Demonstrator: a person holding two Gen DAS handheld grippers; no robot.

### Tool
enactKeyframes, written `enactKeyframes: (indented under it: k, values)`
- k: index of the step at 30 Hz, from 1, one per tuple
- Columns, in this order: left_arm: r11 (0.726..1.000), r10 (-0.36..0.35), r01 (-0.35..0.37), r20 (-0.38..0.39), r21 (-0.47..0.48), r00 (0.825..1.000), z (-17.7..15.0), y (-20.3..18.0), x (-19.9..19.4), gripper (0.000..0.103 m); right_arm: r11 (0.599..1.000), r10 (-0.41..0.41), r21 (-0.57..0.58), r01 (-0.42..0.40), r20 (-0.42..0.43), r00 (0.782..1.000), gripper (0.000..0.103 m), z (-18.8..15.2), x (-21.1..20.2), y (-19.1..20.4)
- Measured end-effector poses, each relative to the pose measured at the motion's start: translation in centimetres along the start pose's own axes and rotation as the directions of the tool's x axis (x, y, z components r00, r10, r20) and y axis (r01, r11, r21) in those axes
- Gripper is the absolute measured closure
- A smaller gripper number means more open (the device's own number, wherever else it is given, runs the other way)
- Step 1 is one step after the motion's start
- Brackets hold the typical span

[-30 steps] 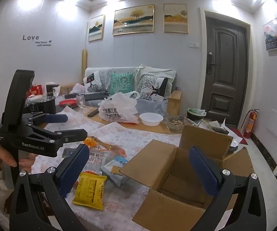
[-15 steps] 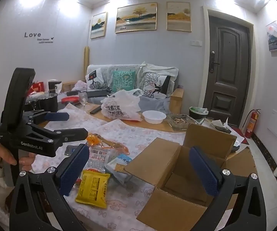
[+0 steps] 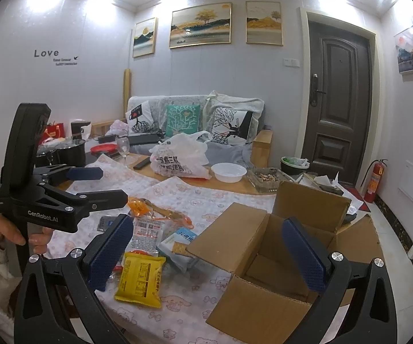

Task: Organize snacks

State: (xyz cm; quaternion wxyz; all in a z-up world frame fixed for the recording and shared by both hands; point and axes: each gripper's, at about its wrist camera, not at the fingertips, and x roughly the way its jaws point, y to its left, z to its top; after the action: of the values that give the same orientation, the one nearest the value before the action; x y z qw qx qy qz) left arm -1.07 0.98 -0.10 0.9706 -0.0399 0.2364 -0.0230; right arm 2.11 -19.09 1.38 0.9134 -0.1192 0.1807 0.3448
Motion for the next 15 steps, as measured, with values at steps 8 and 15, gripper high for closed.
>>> enactKeyframes:
  k: [8, 15]
  values:
    - [1.0, -0.006, 0.006, 0.001, 0.003, 1.0, -0.02, 0.2, 0.08, 0.001, 1.0, -0.009, 0.002, 0.009, -0.018, 1.0, 0.0, 0.04, -0.08, 0.05]
    - [1.0, -0.008, 0.008, 0.002, 0.001, 1.0, -0.04, 0.38, 0.15, 0.001, 1.0, -0.006, 0.002, 0.006, -0.031, 1.0, 0.0, 0.18, 0.07, 0.15]
